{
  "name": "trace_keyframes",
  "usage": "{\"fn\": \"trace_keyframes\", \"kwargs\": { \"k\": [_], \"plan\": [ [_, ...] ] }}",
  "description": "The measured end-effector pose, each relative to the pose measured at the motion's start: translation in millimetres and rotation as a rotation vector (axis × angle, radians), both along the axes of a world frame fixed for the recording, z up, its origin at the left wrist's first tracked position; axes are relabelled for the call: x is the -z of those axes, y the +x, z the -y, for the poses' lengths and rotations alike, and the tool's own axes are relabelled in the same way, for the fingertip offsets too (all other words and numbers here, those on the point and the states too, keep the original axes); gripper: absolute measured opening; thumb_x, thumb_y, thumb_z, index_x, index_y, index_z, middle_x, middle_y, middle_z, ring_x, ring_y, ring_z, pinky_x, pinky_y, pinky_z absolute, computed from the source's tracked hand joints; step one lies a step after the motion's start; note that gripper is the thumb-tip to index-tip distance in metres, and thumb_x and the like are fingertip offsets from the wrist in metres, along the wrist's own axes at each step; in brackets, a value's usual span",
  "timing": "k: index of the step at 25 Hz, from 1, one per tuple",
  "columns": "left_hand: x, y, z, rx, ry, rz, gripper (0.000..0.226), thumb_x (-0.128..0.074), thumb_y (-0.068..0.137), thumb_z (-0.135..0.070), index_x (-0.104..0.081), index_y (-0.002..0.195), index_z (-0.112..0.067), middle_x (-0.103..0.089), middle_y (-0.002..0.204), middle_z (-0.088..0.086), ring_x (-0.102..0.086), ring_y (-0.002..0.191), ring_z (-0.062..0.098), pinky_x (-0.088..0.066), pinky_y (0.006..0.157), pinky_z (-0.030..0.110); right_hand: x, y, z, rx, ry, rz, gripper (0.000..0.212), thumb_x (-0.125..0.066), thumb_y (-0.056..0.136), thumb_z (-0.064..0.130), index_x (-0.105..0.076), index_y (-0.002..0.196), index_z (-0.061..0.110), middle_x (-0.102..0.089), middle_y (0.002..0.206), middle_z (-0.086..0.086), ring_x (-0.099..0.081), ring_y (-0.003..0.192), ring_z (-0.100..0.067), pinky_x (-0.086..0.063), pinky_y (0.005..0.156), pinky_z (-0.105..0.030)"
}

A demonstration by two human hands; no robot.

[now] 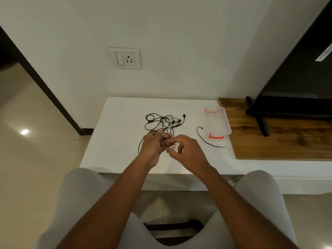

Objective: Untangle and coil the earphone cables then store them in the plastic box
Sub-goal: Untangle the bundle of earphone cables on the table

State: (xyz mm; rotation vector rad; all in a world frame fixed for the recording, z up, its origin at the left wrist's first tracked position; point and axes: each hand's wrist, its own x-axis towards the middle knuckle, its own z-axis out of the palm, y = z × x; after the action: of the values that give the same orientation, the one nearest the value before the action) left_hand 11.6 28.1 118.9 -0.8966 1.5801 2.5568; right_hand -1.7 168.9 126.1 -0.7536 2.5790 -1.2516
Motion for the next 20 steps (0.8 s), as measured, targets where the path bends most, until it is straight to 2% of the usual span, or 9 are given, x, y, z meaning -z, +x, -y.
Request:
{"fn": "trace_keyframes", "kwargs": {
  "k": [2,5,8,10,12,14,15,18,20],
  "plan": [
    [-0.8,0.6,-4.7,0.023,-0.052,0.016,0.027,-0.042,0.104,-0.021,-0.058,0.091,-0.003,-0.066,0.102,0.020,-0.060,0.071,0.024,-0.051,0.056,0.030,6.7,0.8,8.9,0.021,0.131,-0.083,0.016,-0.071,0.085,0.039,-0.071,0.101,0.035,-0.060,0.100,0.020,-0.050,0.072,0.002,-0.046,0.068,-0.019],
    [-0.6,1.1,-3.2,0.009,-0.054,0.019,0.026,-0.043,0.104,-0.020,-0.056,0.094,0.000,-0.068,0.108,0.022,-0.067,0.078,0.026,-0.054,0.060,0.033,5.9,-1.3,13.2,0.068,0.106,-0.047,0.014,-0.067,0.090,0.028,-0.073,0.101,0.032,-0.056,0.091,0.023,-0.055,0.065,0.000,-0.048,0.068,-0.022],
    [-0.6,1.9,1.2,-0.002,-0.043,-0.001,0.024,-0.040,0.105,-0.021,-0.054,0.097,-0.003,-0.070,0.113,0.015,-0.070,0.099,0.022,-0.057,0.074,0.033,-2.9,1.8,5.7,-0.134,-0.086,0.059,0.010,-0.071,0.087,0.020,-0.075,0.095,0.025,-0.067,0.086,0.020,-0.058,0.066,-0.010,-0.051,0.068,-0.028],
    [1.0,3.6,1.4,0.013,-0.073,-0.005,0.023,-0.040,0.105,-0.024,-0.051,0.106,-0.003,-0.072,0.111,0.011,-0.069,0.105,0.024,-0.057,0.076,0.037,-16.0,2.8,-3.5,-0.331,-0.169,0.285,0.009,-0.070,0.088,0.016,-0.074,0.095,0.021,-0.073,0.092,0.005,-0.061,0.072,-0.018,-0.051,0.072,-0.030],
    [0.3,7.5,-0.7,0.047,-0.122,-0.016,0.023,-0.042,0.104,-0.026,-0.049,0.108,-0.004,-0.075,0.100,0.012,-0.073,0.090,0.025,-0.059,0.069,0.038,-25.2,-0.9,-10.6,-0.429,-0.035,0.428,0.009,-0.066,0.092,0.027,-0.073,0.099,0.028,-0.071,0.084,0.000,-0.063,0.073,-0.014,-0.050,0.073,-0.031],
    [-1.4,10.6,-4.7,0.056,-0.188,-0.032,0.023,-0.045,0.103,-0.028,-0.048,0.107,-0.005,-0.075,0.086,0.013,-0.073,0.068,0.023,-0.055,0.053,0.031,-26.4,-6.2,-16.2,-0.399,0.241,0.226,0.013,-0.061,0.089,0.051,-0.071,0.095,0.044,-0.064,0.071,0.007,-0.054,0.064,-0.006,-0.042,0.066,-0.030],
    [-2.1,11.4,-5.2,0.037,-0.212,-0.026,0.023,-0.046,0.102,-0.028,-0.048,0.107,-0.005,-0.074,0.081,0.012,-0.070,0.060,0.021,-0.052,0.048,0.028,-26.1,-8.2,-17.6,-0.364,0.287,0.111,0.015,-0.060,0.089,0.053,-0.072,0.091,0.044,-0.066,0.074,0.009,-0.055,0.069,-0.007,-0.040,0.069,-0.028],
    [-0.7,10.7,-2.8,-0.027,-0.275,0.009,0.024,-0.046,0.102,-0.026,-0.049,0.106,-0.002,-0.066,0.071,0.009,-0.062,0.045,0.012,-0.045,0.039,0.022,-37.8,-4.3,-22.3,-0.406,0.065,0.116,0.015,-0.065,0.091,0.034,-0.078,0.083,0.031,-0.065,0.098,0.017,-0.049,0.101,-0.003,-0.035,0.087,-0.014],
    [1.1,10.7,-2.0,-0.041,-0.325,-0.011,0.026,-0.048,0.102,-0.026,-0.050,0.106,0.000,-0.065,0.072,0.009,-0.064,0.051,0.011,-0.048,0.042,0.024,-47.1,-4.3,-28.8,-0.436,-0.095,0.186,0.019,-0.065,0.090,0.029,-0.078,0.077,0.024,-0.066,0.100,0.014,-0.048,0.107,-0.007,-0.035,0.090,-0.012]
  ]
}}
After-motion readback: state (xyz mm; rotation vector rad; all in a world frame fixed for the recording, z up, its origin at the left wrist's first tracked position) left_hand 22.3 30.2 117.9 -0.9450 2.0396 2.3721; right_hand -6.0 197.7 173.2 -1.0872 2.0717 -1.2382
